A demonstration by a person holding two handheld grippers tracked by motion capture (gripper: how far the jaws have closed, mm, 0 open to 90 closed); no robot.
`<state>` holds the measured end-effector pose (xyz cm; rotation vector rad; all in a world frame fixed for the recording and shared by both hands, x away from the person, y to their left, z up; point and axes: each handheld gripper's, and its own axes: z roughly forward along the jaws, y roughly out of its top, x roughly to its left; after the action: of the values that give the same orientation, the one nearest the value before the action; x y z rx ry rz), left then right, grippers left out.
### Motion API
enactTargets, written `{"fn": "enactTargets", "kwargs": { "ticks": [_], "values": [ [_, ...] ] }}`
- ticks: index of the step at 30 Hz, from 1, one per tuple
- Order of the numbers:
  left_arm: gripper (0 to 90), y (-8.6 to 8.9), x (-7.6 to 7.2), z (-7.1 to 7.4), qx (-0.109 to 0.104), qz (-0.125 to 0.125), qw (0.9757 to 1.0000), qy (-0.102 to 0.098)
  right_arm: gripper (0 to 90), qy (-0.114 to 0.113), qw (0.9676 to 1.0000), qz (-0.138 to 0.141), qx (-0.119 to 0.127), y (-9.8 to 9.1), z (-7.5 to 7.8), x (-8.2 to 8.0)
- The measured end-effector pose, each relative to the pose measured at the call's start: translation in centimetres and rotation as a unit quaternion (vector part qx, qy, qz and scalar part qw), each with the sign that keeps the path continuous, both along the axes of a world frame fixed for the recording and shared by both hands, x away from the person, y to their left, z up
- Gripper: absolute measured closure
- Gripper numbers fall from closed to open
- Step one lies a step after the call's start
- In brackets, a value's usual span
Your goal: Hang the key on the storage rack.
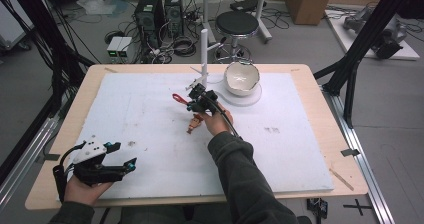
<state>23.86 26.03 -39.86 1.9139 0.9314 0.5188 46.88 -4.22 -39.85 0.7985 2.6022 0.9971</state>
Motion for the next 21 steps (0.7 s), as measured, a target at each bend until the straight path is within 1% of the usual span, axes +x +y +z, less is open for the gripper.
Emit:
{"fn": "enactTargets", "kwargs": {
  "ticks": [1, 6, 11, 15, 21],
  "values": [
    [22.7, 0.0, 0.0, 0.0, 0.003, -0.002, 1.0, -0.001, 85.9, -0.006, 1.0, -0.002, 0.007, -0.4, 0.3, -0.2],
    [22.7, -0.1, 0.0, 0.0, 0.003, -0.001, 1.0, -0.001, 85.9, -0.014, 0.9998, -0.005, 0.011, -1.1, 0.8, -0.6],
    [22.7, -0.1, 0.0, 0.0, 0.004, -0.003, 1.0, -0.001, 85.9, -0.016, 0.9997, -0.008, 0.019, -1.7, 1.1, -0.8],
    [22.7, -0.1, 0.0, 0.0, 0.005, -0.004, 1.0, -0.002, 85.9, -0.024, 0.9993, -0.008, 0.026, -2.1, 1.5, -1.0],
    [22.7, -0.1, 0.0, 0.0, 0.004, -0.003, 1.0, -0.002, 86.0, -0.025, 0.999, -0.005, 0.036, -2.6, 2.1, -1.3]
  ]
}}
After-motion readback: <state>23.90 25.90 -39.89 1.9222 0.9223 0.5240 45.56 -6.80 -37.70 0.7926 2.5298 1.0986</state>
